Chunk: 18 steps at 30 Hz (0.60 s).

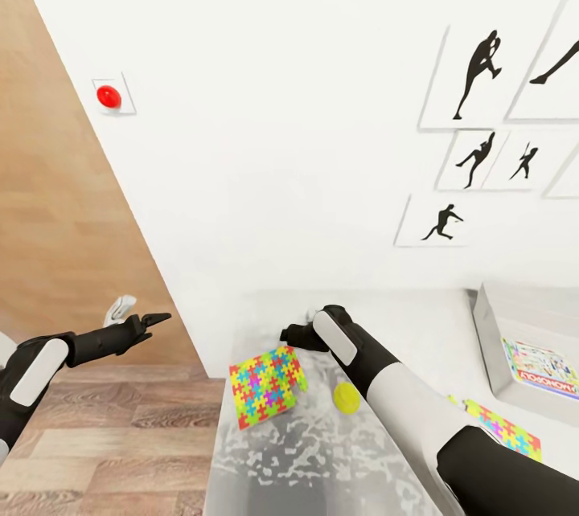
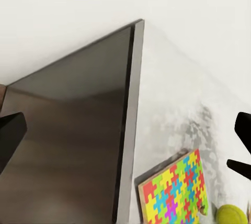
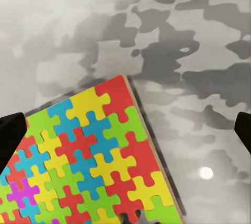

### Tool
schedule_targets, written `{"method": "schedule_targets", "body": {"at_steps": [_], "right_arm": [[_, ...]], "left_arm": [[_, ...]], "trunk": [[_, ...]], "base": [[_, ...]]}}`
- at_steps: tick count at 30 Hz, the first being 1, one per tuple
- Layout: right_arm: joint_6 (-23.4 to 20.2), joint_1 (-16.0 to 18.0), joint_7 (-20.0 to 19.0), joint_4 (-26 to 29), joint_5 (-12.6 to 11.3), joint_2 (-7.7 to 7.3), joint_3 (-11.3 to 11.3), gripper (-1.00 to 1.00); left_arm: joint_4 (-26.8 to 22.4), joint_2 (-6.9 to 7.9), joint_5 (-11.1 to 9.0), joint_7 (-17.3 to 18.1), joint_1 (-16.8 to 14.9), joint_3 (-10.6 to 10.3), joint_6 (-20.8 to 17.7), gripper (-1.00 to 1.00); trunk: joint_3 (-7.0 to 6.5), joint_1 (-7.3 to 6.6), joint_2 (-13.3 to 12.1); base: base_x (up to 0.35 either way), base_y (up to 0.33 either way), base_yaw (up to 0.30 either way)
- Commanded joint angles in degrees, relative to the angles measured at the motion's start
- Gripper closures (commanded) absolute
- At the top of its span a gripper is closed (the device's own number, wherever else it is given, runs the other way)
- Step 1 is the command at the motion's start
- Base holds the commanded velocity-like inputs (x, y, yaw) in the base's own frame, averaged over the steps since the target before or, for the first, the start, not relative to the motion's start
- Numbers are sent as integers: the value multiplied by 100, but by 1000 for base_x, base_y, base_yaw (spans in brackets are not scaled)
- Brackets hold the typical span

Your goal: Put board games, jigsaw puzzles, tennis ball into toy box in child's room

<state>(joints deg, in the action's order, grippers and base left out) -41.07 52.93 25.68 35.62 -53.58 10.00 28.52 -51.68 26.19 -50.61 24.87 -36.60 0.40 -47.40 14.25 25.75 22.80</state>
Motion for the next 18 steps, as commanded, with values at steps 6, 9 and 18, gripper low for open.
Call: {"method": "schedule_targets", "body": {"at_steps": [6,9,18], "right_arm": [[-16,6,44,-1,-70,0,5,-100],[-39,6,3,-2,-72,0,8,-100],[-218,6,-515,-3,-73,0,6,-100]], "left_arm": [[0,1,-10,12,-5,4,-32,-100],[0,1,-10,15,-5,4,-32,-100],[0,0,-11,12,-5,3,-32,-100]], "trunk": [[68,3,12],[96,3,12],[180,3,12]], "base": [[0,0,0],[0,0,0],[0,0,0]]}}
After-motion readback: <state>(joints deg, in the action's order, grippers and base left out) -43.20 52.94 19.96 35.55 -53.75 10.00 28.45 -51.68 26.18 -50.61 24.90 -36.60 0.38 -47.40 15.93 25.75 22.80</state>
